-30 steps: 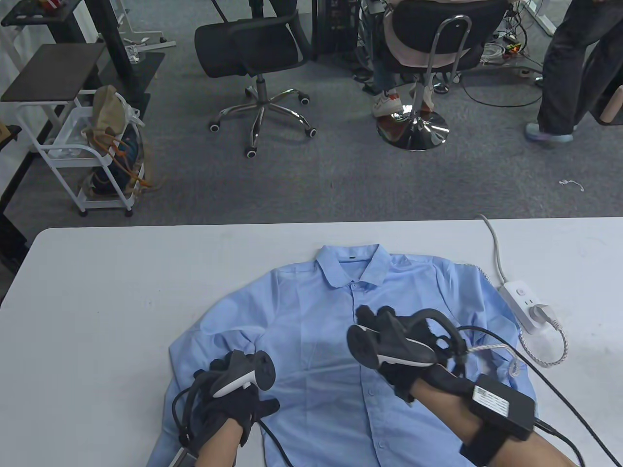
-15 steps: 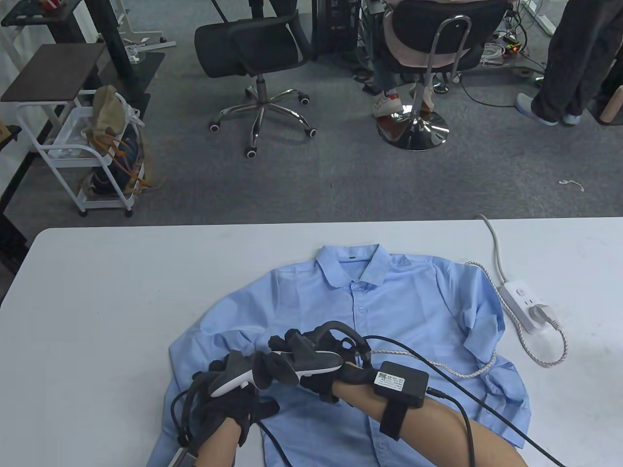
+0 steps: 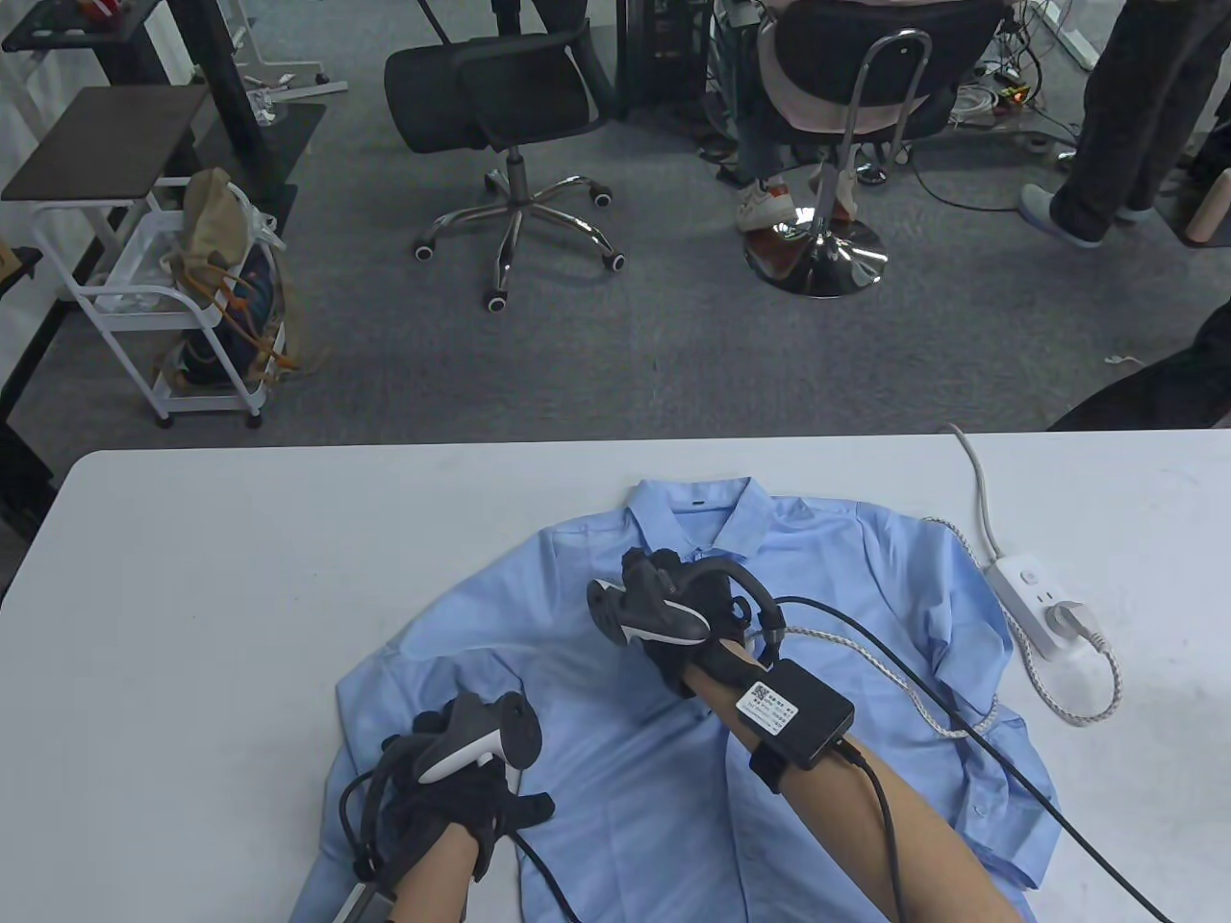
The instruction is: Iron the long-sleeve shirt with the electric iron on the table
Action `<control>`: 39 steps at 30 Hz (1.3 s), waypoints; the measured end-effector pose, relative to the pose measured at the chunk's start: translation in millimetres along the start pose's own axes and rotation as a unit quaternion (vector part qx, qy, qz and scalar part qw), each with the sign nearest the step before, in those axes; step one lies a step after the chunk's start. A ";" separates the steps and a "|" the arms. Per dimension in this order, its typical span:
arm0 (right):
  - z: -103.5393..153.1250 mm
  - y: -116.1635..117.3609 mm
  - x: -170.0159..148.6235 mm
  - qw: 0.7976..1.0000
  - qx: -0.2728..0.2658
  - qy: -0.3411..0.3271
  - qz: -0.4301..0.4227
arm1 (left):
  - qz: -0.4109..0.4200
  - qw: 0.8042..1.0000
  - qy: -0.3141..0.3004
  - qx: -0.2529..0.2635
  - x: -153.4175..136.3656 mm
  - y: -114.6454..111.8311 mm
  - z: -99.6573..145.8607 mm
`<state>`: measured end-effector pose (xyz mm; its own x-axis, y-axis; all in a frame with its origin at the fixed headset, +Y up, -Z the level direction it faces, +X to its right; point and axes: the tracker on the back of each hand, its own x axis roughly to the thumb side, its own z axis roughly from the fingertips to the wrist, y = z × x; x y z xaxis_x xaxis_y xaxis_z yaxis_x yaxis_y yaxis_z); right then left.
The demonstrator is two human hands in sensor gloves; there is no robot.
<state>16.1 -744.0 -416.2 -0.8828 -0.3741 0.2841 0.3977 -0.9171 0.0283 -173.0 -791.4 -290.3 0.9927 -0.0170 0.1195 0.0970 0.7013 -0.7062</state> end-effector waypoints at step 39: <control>160.9 -30.1 109.3 0.992 -0.013 -0.124 -0.023 | 0.076 0.997 -0.012 0.007 -26.7 -3.3 -11.0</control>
<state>-52.2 -735.1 -231.8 -0.8105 -0.2891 0.5094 0.3485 -0.9370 0.0227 -199.1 -801.1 -298.8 0.9939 0.1070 0.0284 -0.0556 0.7049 -0.7071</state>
